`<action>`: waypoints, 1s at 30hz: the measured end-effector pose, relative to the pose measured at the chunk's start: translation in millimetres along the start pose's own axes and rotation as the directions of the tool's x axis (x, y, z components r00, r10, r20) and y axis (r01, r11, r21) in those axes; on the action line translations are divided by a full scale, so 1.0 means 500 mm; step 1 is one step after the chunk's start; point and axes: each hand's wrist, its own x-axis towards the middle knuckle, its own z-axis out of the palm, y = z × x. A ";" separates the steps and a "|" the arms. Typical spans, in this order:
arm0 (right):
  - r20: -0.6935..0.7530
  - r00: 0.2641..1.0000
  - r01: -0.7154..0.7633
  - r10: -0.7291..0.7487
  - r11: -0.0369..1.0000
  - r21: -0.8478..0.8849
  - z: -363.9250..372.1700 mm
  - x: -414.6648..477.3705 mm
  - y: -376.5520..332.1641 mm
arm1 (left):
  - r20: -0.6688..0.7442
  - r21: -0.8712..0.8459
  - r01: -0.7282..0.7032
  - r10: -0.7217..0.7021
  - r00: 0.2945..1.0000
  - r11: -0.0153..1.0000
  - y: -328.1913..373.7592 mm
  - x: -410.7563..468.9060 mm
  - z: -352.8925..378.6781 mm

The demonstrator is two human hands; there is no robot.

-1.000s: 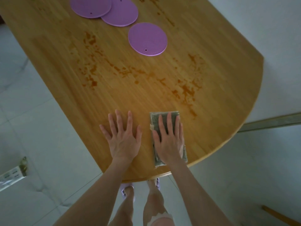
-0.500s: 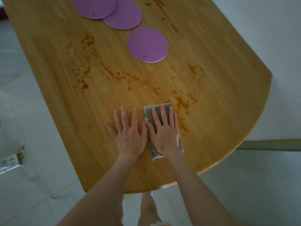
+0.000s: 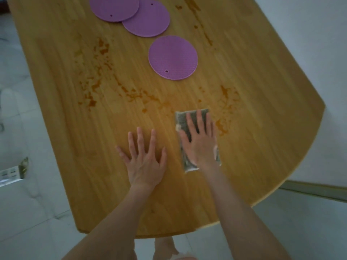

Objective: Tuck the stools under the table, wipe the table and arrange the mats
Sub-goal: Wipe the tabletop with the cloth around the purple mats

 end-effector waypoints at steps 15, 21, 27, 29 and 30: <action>-0.024 0.998 -0.051 0.051 0.999 0.008 -0.009 0.031 0.033 | 0.010 0.023 0.008 -0.008 1.000 1.000 0.003 0.001 -0.004; 0.029 0.997 0.077 -0.077 0.997 0.026 0.000 0.012 -0.051 | -0.012 0.029 0.006 -0.006 1.000 1.000 0.002 0.000 0.000; 0.035 0.999 0.004 -0.004 1.000 -0.008 -0.021 0.081 0.040 | 0.009 0.010 0.028 -0.028 1.000 1.000 0.002 0.000 -0.003; 0.027 0.999 -0.037 0.038 0.999 -0.019 -0.017 0.042 0.036 | 0.000 -0.006 0.030 -0.030 1.000 1.000 0.002 0.000 -0.005; 0.041 0.998 -0.037 0.037 0.999 -0.019 -0.015 0.025 0.027 | -0.018 -0.021 0.032 -0.032 0.999 0.999 0.003 0.000 -0.004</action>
